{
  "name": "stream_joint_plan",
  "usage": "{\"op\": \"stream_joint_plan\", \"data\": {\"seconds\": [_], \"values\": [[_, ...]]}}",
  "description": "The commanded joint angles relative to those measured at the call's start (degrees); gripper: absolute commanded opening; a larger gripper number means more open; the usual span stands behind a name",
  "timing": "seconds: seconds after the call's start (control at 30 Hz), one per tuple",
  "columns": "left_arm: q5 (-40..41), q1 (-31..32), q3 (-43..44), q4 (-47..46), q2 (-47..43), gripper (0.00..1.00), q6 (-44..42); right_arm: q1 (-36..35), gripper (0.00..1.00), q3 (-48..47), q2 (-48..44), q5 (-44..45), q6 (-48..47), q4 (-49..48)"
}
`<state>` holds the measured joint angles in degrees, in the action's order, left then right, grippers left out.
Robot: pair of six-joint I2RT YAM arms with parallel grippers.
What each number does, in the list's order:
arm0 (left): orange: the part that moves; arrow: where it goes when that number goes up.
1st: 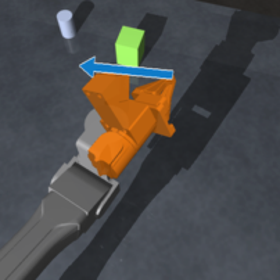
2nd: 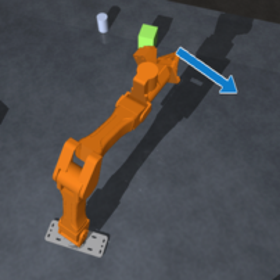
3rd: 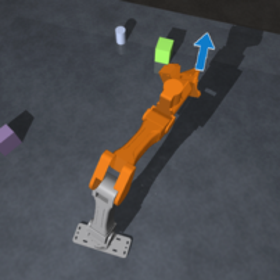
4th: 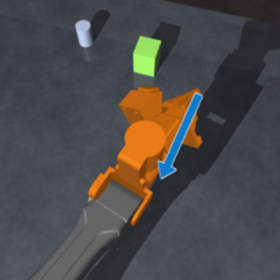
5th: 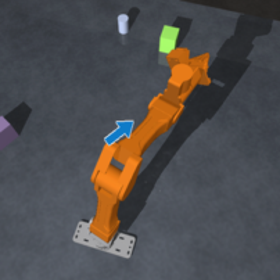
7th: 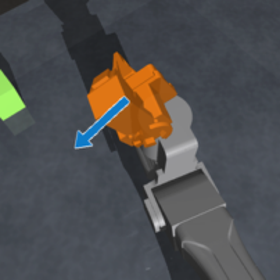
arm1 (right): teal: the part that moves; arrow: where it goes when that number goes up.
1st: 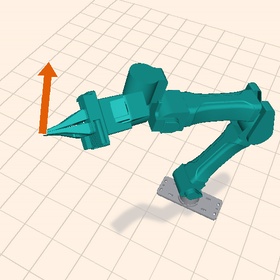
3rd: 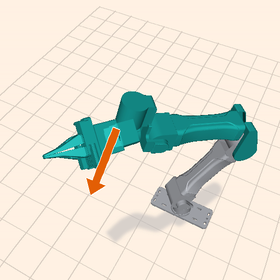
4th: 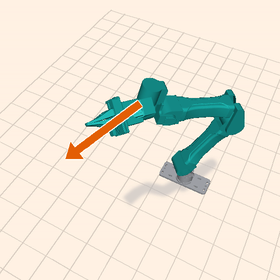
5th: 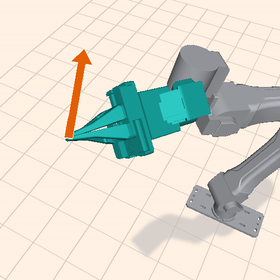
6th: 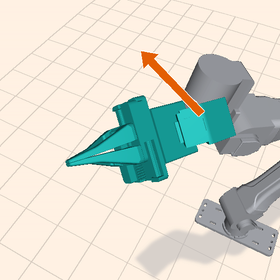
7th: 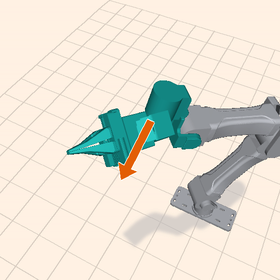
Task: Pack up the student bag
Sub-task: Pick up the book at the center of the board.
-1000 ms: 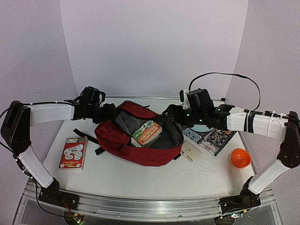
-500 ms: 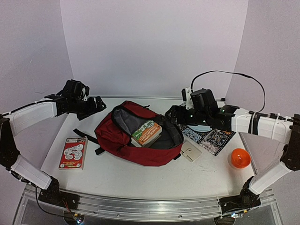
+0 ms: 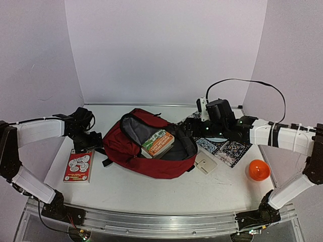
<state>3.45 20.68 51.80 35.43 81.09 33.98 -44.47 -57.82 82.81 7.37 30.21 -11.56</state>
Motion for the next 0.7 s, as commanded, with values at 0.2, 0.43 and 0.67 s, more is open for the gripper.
{"op": "stream_joint_plan", "data": {"seconds": [0.2,0.43,0.67], "values": [[13.69,3.83,-1.26,5.85,9.34,0.87,5.22,-0.16,0.87,2.36,-3.18,0.72,-2.17,-2.26],[16.70,3.84,-0.73,7.22,15.15,0.79,5.03,-0.11,0.87,4.42,-4.85,0.65,-2.26,-3.16],[17.49,3.85,-1.08,7.24,19.95,0.56,4.12,-0.10,0.87,5.78,-6.48,1.35,-1.74,-4.35]]}}
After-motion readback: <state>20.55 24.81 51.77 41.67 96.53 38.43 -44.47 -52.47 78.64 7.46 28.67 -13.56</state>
